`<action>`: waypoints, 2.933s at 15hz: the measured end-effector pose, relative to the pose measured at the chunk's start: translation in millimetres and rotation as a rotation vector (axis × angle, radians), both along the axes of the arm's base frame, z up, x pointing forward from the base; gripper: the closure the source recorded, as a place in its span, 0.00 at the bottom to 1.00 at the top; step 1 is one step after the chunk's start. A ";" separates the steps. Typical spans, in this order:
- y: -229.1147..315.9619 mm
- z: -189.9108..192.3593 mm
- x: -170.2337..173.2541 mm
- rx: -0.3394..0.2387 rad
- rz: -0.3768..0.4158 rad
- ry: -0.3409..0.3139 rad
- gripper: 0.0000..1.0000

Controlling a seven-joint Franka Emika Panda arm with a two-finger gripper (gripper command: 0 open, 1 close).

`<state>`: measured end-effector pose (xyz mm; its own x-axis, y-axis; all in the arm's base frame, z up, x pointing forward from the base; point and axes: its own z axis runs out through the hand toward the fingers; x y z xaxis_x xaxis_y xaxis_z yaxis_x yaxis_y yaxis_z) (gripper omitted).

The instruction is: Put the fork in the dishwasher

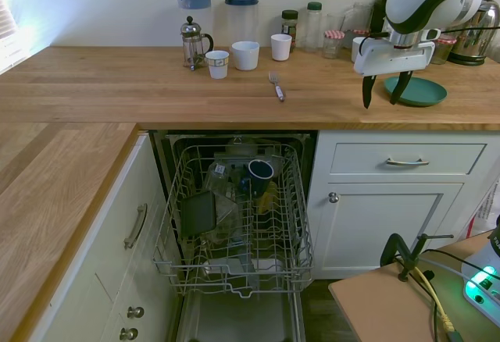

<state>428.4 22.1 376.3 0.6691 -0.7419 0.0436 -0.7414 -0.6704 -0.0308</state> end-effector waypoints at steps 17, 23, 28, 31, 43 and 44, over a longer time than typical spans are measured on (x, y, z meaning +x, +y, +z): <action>129.7 30.5 146.7 0.047 -0.059 -0.136 0.00; 159.7 5.2 209.8 0.015 -0.162 -0.181 0.00; 168.5 -10.1 246.0 0.000 -0.228 -0.167 0.00; 175.3 -20.2 260.3 -0.014 -0.248 -0.149 0.00; 182.7 -37.5 271.6 -0.035 -0.267 -0.115 1.00; 182.9 -37.5 271.6 -0.034 -0.268 -0.115 1.00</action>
